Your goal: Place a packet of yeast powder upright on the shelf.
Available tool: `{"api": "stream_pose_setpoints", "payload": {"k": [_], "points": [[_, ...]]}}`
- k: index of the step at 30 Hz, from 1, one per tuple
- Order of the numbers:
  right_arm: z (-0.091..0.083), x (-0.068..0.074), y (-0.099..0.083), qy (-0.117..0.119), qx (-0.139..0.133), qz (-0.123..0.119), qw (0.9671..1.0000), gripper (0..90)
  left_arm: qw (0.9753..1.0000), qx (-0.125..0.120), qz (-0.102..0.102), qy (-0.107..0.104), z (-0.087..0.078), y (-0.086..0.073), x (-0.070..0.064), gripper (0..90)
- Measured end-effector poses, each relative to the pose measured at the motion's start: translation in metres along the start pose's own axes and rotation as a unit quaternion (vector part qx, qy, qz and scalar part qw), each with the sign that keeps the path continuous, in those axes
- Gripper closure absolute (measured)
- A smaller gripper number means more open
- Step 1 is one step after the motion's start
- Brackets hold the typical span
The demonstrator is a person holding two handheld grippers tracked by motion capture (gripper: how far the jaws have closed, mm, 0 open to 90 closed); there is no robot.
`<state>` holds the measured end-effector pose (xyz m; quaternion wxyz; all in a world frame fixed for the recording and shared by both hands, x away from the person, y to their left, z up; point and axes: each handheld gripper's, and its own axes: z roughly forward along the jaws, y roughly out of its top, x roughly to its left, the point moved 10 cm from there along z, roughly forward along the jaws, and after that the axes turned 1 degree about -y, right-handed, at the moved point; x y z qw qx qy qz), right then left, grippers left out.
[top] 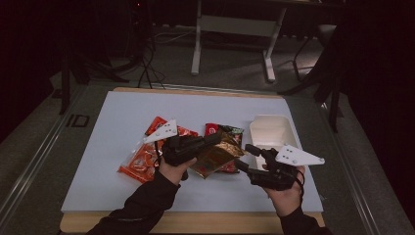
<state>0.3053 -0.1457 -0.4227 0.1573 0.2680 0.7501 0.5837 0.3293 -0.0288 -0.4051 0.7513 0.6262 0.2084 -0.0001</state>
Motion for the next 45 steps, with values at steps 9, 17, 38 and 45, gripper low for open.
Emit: {"api": "stream_pose_setpoints", "payload": {"k": [9, 17, 38, 45], "points": [[0.002, 0.008, 0.0, 0.047, 0.037, -0.026, 0.9979, 86.0, 0.9997, 0.015, 0.009, -0.02, 0.002, -0.006, -0.001, 89.6], [0.002, 0.01, 0.0, 0.077, 0.062, -0.024, 0.9948, 88.7, 0.9991, 0.029, 0.012, -0.028, -0.004, -0.009, -0.002, 87.1], [-0.015, -0.029, 0.033, 0.081, 0.05, -0.065, 0.9933, 89.0, 0.9931, 0.091, 0.033, 0.065, -0.042, -0.01, 0.007, 4.7], [-0.022, -0.052, 0.04, 0.076, 0.049, -0.059, 0.9942, 89.0, 0.9887, 0.106, 0.048, 0.095, -0.063, -0.018, 0.008, 4.5]]}}
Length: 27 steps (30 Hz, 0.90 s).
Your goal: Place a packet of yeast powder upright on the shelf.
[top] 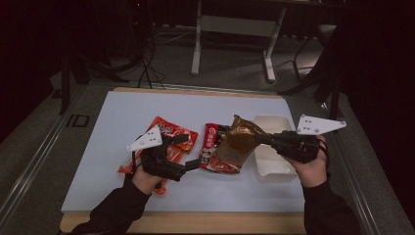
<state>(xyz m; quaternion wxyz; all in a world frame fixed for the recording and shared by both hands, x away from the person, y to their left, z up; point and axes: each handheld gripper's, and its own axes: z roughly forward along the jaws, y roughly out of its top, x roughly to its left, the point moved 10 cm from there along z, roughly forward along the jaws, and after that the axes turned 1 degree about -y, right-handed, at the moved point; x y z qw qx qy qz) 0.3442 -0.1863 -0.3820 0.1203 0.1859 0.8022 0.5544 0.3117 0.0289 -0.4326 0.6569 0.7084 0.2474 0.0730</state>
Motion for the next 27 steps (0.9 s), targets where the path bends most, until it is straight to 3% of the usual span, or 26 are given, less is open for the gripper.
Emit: {"api": "stream_pose_setpoints", "payload": {"k": [4, 9, 14, 16, 27], "points": [[-0.004, -0.017, 0.002, -0.013, 0.002, -0.003, 0.9999, 89.4, 0.9996, 0.014, 0.006, 0.023, -0.016, -0.012, 0.007, 4.5], [-0.005, -0.029, 0.003, -0.01, 0.0, -0.011, 0.9999, 89.3, 0.9981, 0.033, 0.024, 0.045, -0.03, -0.031, 0.011, 4.6], [-0.006, -0.045, 0.0, -0.021, 0.011, -0.008, 0.9997, 89.3, 0.9976, 0.043, 0.02, 0.05, -0.041, -0.05, 0.01, 4.6], [-0.008, -0.052, 0.002, -0.033, 0.003, -0.008, 0.9994, 89.3, 0.9974, 0.048, 0.016, 0.051, -0.044, -0.056, 0.01, 4.8], [-0.019, -0.079, 0.006, -0.065, 0.0, -0.018, 0.9977, 89.4, 0.9968, 0.043, 0.012, 0.067, -0.054, -0.076, 0.013, 5.8]]}}
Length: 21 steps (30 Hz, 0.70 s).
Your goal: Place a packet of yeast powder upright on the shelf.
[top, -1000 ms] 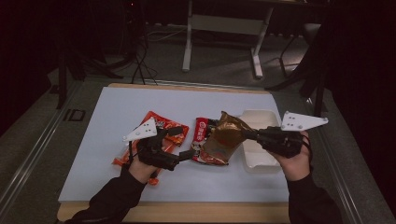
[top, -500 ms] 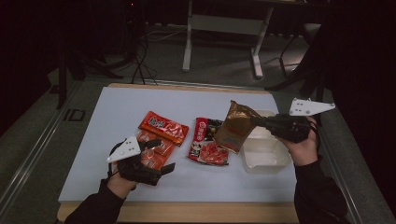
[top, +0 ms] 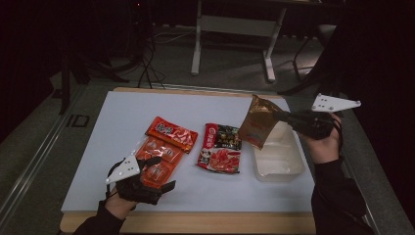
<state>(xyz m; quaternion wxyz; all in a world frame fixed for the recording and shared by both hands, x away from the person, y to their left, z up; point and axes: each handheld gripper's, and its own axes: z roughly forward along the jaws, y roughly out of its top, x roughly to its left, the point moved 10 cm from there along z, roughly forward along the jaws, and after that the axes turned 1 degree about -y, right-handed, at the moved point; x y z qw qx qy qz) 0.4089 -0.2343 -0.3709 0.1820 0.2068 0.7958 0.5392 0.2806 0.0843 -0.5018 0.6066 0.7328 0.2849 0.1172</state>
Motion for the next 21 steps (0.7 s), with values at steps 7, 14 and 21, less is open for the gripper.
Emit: {"api": "stream_pose_setpoints", "payload": {"k": [7, 14, 21], "points": [[-0.003, -0.023, -0.001, -0.021, 0.001, 0.006, 0.9998, 89.5, 0.9998, -0.015, 0.005, 0.01, -0.002, -0.007, 0.006, 5.8], [-0.006, -0.047, -0.002, -0.035, -0.004, 0.022, 0.9991, 89.5, 0.9996, 0.004, 0.017, 0.024, -0.004, -0.018, 0.012, 5.8], [-0.007, -0.07, -0.004, -0.055, 0.0, 0.027, 0.9981, 89.5, 0.9995, 0.012, 0.012, 0.026, -0.002, -0.024, 0.013, 5.8]]}}
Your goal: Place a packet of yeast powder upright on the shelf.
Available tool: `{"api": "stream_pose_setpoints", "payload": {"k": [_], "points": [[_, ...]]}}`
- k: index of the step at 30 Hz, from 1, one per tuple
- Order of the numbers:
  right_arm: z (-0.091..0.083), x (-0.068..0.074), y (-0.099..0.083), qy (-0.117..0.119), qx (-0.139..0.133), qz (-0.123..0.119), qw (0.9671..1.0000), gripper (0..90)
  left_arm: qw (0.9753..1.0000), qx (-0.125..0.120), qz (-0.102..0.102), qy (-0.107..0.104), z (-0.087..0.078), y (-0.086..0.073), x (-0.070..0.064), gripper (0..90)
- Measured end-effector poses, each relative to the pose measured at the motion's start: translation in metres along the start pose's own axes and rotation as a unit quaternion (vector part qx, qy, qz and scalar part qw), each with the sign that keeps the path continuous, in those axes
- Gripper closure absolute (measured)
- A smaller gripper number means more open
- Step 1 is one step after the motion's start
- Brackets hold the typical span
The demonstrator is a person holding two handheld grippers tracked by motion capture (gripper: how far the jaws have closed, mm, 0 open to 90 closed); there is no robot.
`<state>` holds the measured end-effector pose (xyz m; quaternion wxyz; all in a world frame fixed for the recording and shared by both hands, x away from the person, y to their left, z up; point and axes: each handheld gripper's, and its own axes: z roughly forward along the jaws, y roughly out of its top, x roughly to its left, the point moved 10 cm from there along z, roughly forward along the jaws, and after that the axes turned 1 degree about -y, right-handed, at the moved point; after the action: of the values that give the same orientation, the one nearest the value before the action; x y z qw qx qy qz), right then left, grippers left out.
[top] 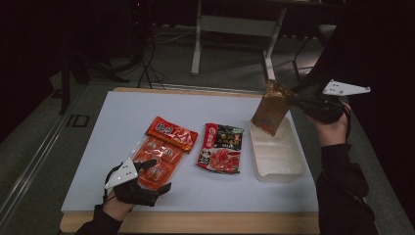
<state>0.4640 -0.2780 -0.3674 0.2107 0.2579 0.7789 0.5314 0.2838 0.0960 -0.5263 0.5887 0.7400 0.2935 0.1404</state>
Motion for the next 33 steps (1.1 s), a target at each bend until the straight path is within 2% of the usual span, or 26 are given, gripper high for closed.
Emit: {"api": "stream_pose_setpoints", "payload": {"k": [7, 14, 20, 25, 28, 31, 33], "points": [[0.008, -0.035, -0.009, -0.034, 0.015, 0.012, 0.9993, 89.6, 1.0, -0.001, -0.003, 0.0, 0.001, -0.001, -0.001, 5.8], [0.02, -0.052, -0.021, -0.045, 0.026, 0.018, 0.9985, 89.5, 1.0, -0.001, -0.007, -0.002, 0.001, -0.002, -0.002, 5.8], [0.032, -0.053, -0.026, -0.05, 0.037, 0.006, 0.998, 89.5, 1.0, -0.001, -0.009, -0.004, 0.001, -0.003, -0.002, 5.8], [0.041, -0.049, -0.03, -0.04, 0.045, 0.004, 0.9982, 89.5, 0.9999, -0.003, -0.014, -0.002, 0.0, -0.004, 0.0, 5.8], [0.044, -0.045, -0.03, -0.025, 0.033, 0.016, 0.999, 89.4, 0.9999, -0.004, -0.015, -0.001, 0.0, -0.004, 0.0, 5.8], [0.046, -0.042, -0.03, -0.012, 0.033, 0.02, 0.9992, 89.5, 0.9998, -0.006, -0.018, -0.002, 0.0, -0.004, 0.0, 5.8], [0.044, -0.043, -0.029, -0.021, 0.045, 0.009, 0.9987, 89.6, 0.9998, -0.006, -0.017, -0.003, -0.001, -0.003, 0.0, 5.8]]}}
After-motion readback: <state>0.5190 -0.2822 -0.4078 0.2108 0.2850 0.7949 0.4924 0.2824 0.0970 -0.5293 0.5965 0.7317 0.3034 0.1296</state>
